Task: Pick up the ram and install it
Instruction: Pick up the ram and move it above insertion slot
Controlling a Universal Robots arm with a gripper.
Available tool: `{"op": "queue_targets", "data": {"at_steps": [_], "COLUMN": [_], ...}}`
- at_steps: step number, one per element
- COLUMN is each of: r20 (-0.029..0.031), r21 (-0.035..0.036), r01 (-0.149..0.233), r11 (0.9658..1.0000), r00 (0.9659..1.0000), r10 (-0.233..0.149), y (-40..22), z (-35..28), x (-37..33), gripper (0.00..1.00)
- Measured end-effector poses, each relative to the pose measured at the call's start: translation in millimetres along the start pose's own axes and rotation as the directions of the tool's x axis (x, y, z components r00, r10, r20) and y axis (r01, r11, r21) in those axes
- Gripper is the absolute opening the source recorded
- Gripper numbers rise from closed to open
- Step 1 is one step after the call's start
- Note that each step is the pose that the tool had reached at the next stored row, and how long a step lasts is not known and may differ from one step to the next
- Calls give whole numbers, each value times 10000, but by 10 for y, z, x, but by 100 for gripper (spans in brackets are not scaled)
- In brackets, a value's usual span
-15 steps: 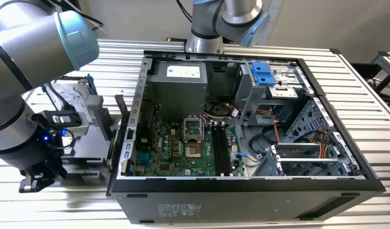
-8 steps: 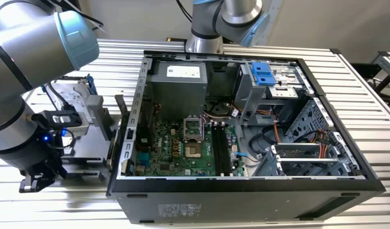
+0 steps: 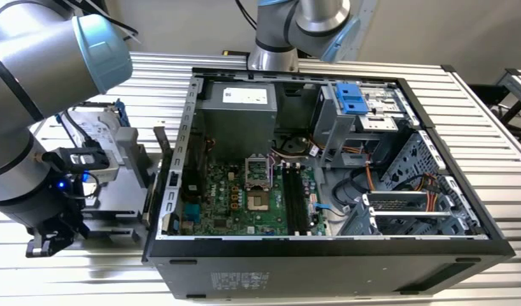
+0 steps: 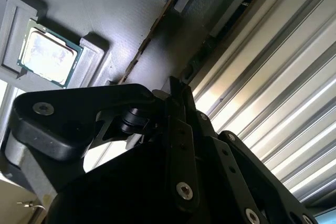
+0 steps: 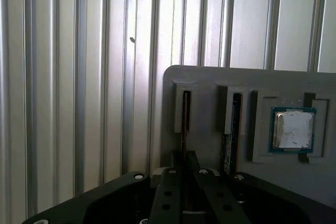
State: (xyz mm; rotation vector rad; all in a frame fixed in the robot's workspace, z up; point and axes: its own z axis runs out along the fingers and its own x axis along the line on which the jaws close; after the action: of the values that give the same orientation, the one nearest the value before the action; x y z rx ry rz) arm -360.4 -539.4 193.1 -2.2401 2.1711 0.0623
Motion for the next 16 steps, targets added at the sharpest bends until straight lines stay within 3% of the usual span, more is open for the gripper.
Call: {"op": "queue_targets", "data": {"at_steps": [4, 10, 16], "r20": [2, 2, -20], "r21": [2, 1, -1], "r01": [0, -1, 1], "r11": [10000, 10000, 10000], "r00": [10000, 10000, 10000], "r10": [0, 1, -1], "y": [0, 3, 5], "z": [-7, -234, -398], "x": [-1, -11, -41], "gripper": [0, 0, 0]}}
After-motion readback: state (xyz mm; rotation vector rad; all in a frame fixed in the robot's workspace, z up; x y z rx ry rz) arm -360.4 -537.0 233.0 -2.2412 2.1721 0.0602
